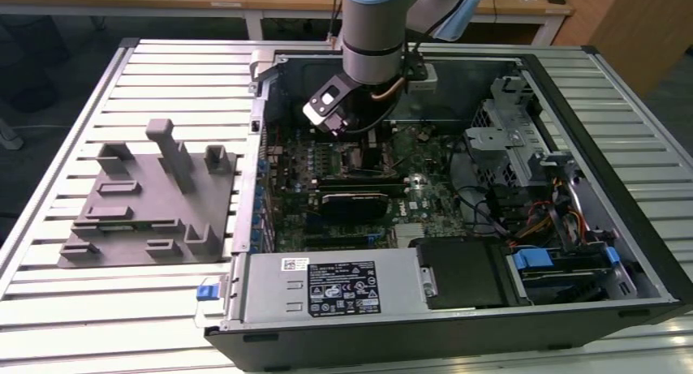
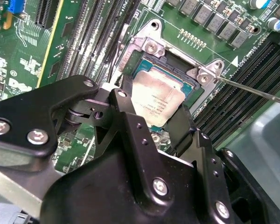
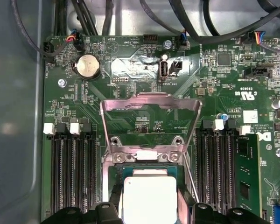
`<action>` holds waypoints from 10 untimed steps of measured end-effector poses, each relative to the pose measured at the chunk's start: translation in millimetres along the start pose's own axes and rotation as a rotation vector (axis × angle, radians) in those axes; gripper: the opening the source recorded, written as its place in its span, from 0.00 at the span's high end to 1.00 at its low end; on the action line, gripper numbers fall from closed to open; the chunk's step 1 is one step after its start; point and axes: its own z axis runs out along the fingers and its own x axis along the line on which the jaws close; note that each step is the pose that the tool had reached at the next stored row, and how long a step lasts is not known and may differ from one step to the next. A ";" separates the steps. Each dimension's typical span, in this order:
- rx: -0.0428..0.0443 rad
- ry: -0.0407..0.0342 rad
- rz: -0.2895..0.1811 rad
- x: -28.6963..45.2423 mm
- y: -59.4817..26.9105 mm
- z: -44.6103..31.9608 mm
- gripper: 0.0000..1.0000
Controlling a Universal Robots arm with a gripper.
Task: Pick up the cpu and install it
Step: 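Place the cpu into insertion slot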
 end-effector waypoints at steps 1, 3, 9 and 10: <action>0.0002 0.0038 0.000 0.0 0.0 0.2 0.46; 0.0005 0.0170 0.001 0.0 0.0 0.6 0.46; 0.0007 0.0250 -0.005 0.0 0.0 0.6 0.46; 0.0007 0.0251 -0.007 0.0 0.0 0.6 0.46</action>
